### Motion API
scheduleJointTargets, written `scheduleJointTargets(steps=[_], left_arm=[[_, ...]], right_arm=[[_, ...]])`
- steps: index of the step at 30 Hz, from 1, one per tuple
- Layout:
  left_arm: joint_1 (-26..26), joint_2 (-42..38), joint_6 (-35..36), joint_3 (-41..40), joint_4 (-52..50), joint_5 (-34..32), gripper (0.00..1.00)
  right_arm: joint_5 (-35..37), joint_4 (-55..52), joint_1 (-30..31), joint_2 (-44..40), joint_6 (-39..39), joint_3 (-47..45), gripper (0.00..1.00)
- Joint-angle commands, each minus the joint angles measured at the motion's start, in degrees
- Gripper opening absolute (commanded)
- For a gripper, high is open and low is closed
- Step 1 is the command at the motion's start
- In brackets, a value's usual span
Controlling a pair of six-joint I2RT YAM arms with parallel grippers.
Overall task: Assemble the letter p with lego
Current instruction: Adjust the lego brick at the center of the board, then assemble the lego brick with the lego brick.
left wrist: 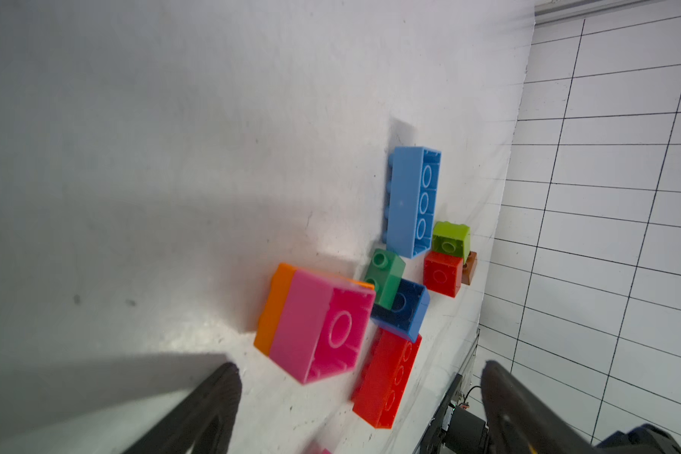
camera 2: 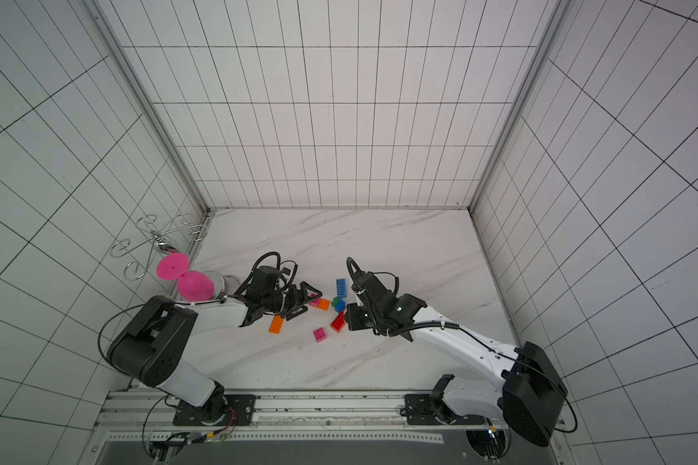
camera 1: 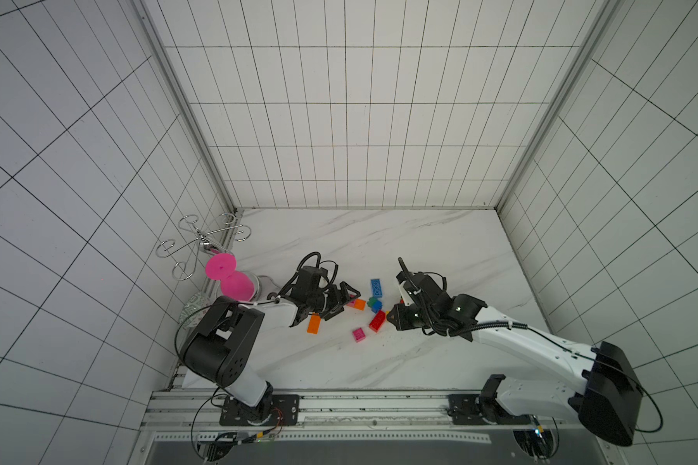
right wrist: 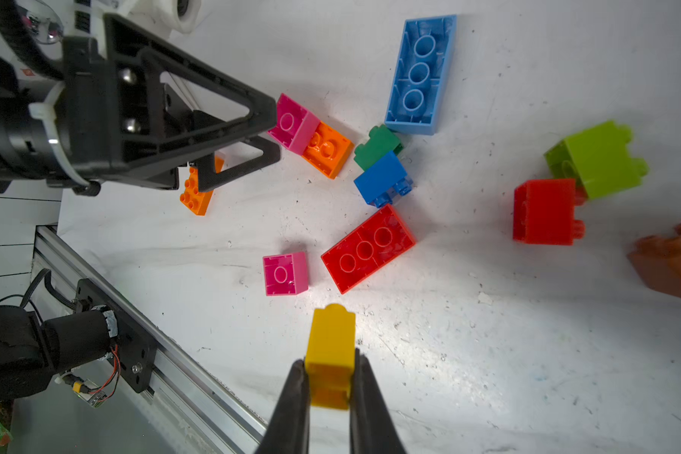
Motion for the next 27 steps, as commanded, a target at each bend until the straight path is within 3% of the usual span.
scheduleJointTargets(steps=[1,5,10,19,27], left_arm=[[0.8,-5.6,-1.0,-2.2,2.2,0.5,0.95],[5.6,-13.3,5.5,-0.3,-8.4,-3.5,0.96],[8.9,-20.1,11.5,3.5,-15.7,-12.6,0.97],[8.9,-33.4,13.1,-11.0,0.3,-24.4,0.97],[8.8,-36.2,10.4,-23.8,14.4,-26.7,0.98]], right_arm=[[-1.5,-4.4,-0.3,4.4,0.3,6.9,0.00],[-1.4,-9.4,0.0,11.4,2.6,13.7,0.00],[6.3,-16.1,1.6,17.8,8.6,22.5,0.00],[6.3,-31.7,1.7,33.0,13.8,41.8,0.00],[6.5,-35.8,1.5,43.2,17.6,50.5,0.00]])
